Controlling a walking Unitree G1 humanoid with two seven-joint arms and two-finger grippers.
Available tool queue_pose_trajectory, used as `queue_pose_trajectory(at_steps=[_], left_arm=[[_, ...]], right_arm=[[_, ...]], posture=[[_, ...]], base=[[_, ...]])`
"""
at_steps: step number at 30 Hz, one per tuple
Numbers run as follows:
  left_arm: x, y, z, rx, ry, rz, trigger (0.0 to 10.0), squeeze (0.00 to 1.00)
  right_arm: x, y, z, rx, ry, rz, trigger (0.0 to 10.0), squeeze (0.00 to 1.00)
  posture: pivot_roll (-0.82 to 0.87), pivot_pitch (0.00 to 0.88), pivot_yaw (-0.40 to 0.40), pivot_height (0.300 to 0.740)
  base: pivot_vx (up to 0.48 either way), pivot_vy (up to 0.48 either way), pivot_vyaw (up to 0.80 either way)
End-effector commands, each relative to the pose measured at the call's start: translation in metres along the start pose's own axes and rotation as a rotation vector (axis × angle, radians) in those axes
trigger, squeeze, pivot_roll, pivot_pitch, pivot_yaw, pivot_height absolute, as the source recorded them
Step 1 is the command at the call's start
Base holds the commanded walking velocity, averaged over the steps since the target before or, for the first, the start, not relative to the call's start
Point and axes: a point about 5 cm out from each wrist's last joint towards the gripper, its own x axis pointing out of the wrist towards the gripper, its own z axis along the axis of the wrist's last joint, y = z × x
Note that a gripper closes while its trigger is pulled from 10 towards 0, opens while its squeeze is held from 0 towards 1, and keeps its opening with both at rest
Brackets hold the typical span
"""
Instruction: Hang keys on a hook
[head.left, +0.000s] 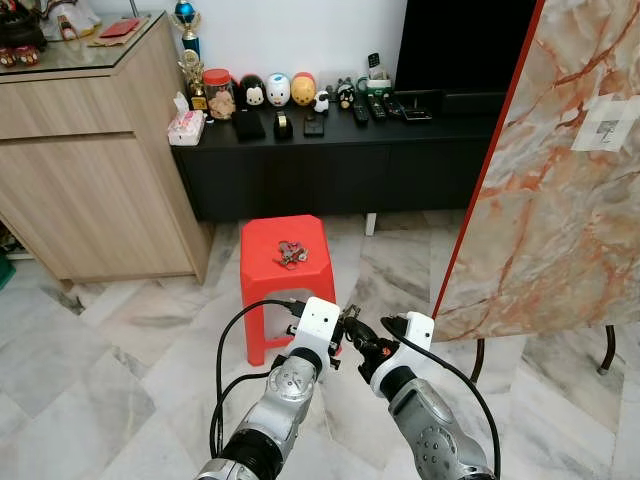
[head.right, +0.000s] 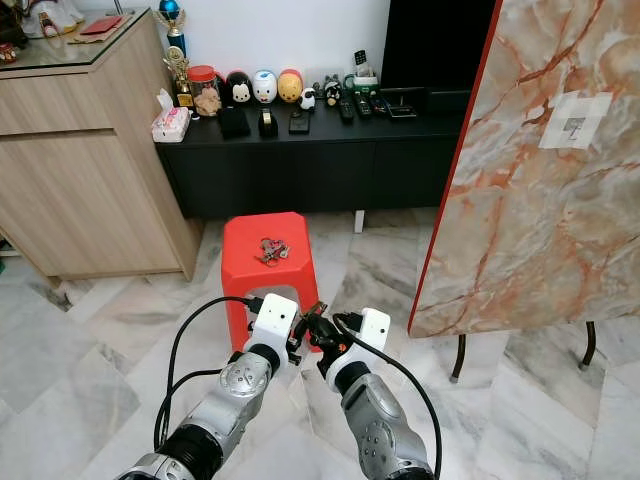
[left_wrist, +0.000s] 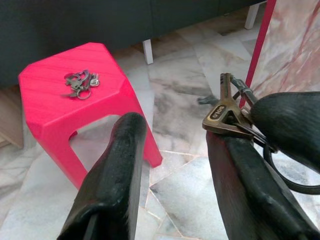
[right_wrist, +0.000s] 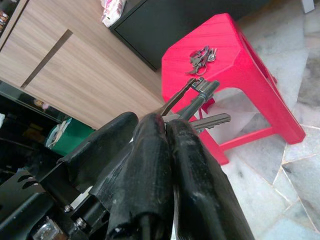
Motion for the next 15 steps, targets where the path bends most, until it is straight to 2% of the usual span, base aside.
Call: queue_pose_trajectory(at_steps=[1,3,4,15], left_arm=[[0.006,0.008,0.026,0.019,-0.107,0.027,10.0,0.00],[0.006,0.008,0.026,0.019,-0.107,0.027,10.0,0.00],[0.006,0.016,0.017,0.206,-0.044,-0.050,10.0,0.00],[0.006,0.016,0.017,0.206,-0.044,-0.050,10.0,0.00]], right_arm=[[0.044,0.157,0.062,-0.034,0.029,0.148,10.0,0.00],[0.044,0.157,0.062,-0.034,0.029,0.148,10.0,0.00],[0.049,0.152,0.093,-0.075,-0.138,0.198,10.0,0.00],[0.049,0.152,0.093,-0.075,-0.138,0.198,10.0,0.00]], posture=[[0.01,0.000,0.000,0.740],[0.01,0.000,0.000,0.740],[0.01,0.000,-0.111,0.740],[0.01,0.000,-0.111,0.740]], base=[[0.000,0.000,0.00],[0.000,0.000,0.00],[0.000,0.000,0.00],[0.000,0.000,0.00]])
